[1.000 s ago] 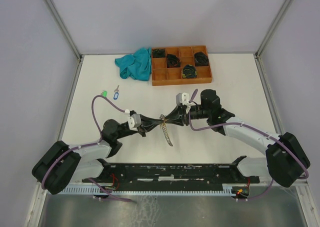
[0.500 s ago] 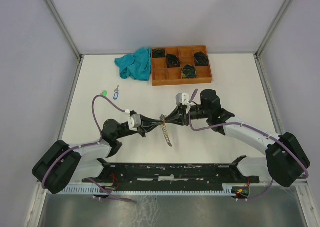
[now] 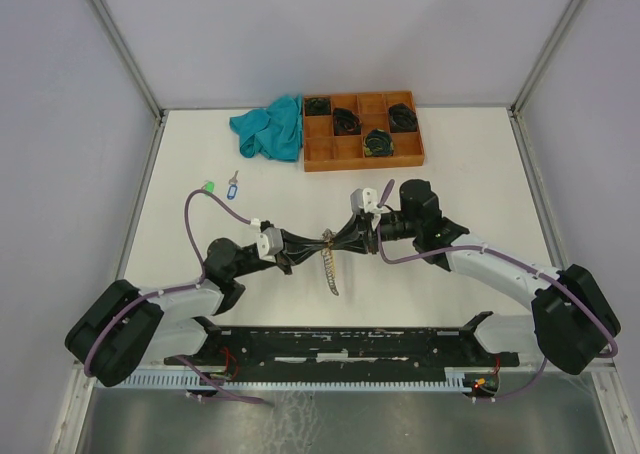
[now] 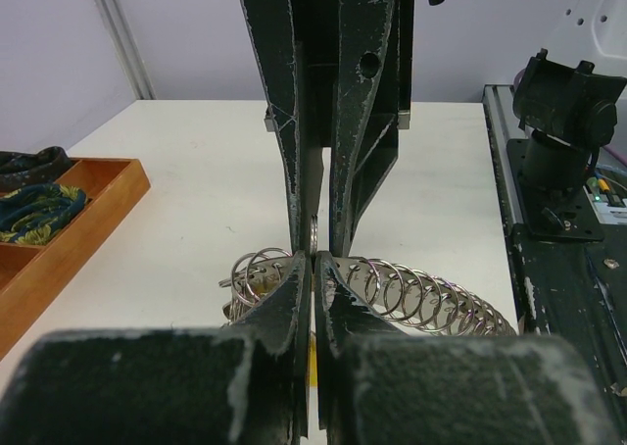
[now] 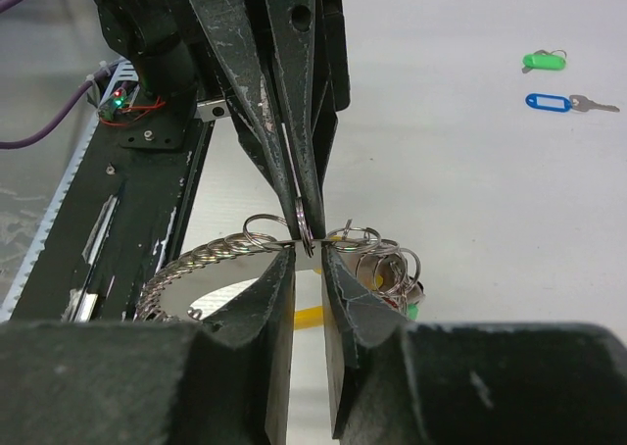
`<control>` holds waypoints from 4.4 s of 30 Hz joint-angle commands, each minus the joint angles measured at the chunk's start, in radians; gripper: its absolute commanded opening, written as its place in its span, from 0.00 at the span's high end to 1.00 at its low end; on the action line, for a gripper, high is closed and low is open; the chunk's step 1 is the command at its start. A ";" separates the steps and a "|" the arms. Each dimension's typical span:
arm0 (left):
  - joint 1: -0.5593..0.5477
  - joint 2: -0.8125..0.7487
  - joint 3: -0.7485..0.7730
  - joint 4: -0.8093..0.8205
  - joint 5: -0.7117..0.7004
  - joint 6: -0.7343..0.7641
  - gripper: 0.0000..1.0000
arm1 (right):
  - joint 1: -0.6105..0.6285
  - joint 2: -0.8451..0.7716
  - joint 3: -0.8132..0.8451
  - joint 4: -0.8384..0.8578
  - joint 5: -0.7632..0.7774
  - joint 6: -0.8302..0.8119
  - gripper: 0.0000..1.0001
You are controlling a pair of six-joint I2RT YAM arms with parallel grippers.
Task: Put the keys on the keyring
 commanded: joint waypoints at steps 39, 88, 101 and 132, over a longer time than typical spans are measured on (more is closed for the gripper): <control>-0.001 -0.026 0.110 -0.258 0.068 0.108 0.76 | 0.021 -0.003 0.271 -0.574 0.046 -0.323 0.99; -0.015 0.169 0.131 -0.041 0.103 -0.077 0.63 | 0.275 0.218 0.691 -1.165 0.691 -0.428 0.99; -0.017 0.190 0.138 -0.072 0.058 -0.066 0.69 | 0.275 0.192 0.672 -1.140 0.686 -0.409 0.99; -0.015 0.173 0.113 0.006 0.037 -0.093 0.81 | 0.273 0.146 0.620 -1.078 0.676 -0.372 0.99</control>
